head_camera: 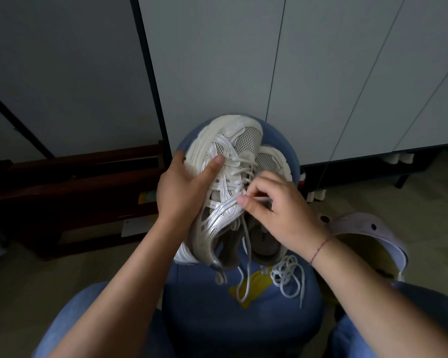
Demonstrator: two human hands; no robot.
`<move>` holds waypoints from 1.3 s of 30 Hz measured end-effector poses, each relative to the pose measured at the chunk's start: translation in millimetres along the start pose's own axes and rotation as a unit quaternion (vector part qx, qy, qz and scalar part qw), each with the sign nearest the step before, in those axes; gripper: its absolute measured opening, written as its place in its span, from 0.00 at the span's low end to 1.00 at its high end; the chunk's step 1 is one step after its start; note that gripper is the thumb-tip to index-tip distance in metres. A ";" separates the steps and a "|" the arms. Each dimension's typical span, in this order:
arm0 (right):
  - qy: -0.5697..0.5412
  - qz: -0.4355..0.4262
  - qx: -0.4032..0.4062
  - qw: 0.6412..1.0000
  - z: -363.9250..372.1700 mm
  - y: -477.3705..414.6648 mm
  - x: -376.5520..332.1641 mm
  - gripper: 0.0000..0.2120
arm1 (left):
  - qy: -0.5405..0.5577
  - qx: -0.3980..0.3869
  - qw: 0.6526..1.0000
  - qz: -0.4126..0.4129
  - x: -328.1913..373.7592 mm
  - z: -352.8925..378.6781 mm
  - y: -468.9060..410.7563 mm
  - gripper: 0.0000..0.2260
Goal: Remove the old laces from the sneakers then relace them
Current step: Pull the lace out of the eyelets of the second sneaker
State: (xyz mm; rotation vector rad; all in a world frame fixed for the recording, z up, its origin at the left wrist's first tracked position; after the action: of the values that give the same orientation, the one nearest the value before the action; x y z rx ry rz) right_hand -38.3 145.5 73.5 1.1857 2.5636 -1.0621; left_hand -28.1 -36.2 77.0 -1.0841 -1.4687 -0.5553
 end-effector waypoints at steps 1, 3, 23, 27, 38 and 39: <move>-0.009 -0.003 0.008 1.000 0.4 0.3 -0.9 0.17 | 0.002 0.000 1.000 0.000 0.4 0.3 0.6 0.29; -0.069 0.028 0.023 0.997 -3.1 -0.3 1.6 0.16 | 0.017 0.003 1.000 -0.006 0.7 -1.1 0.4 0.28; -0.031 0.005 0.038 0.999 -4.9 -2.3 4.9 0.15 | 0.023 -0.004 1.000 0.008 -0.7 -2.8 -1.7 0.32; -0.038 0.081 0.104 0.990 -20.6 -4.2 25.5 0.15 | 0.058 0.014 0.998 -0.004 0.4 -7.8 -3.5 0.25; -0.032 0.003 0.002 0.999 2.7 1.7 9.1 0.15 | 0.037 0.007 0.999 0.005 1.2 -3.3 -0.7 0.25; -0.023 -0.007 0.010 1.000 4.2 1.3 6.7 0.15 | 0.034 0.007 0.999 0.008 1.3 -3.2 -0.5 0.25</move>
State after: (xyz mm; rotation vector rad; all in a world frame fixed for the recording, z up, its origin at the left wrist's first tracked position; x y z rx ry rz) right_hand -42.6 147.5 67.1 1.1367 2.5353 -1.1069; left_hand -26.8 -38.7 79.1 -1.0556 -1.4009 -0.5651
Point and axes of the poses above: each hand's wrist, its own y-axis away from the middle knuckle, its own z-axis out of the palm, x = y × z, the point moved 2 cm from there along -y, towards the middle knuckle, and after that the axes turned 14 degrees about y, right-handed, at the moved point
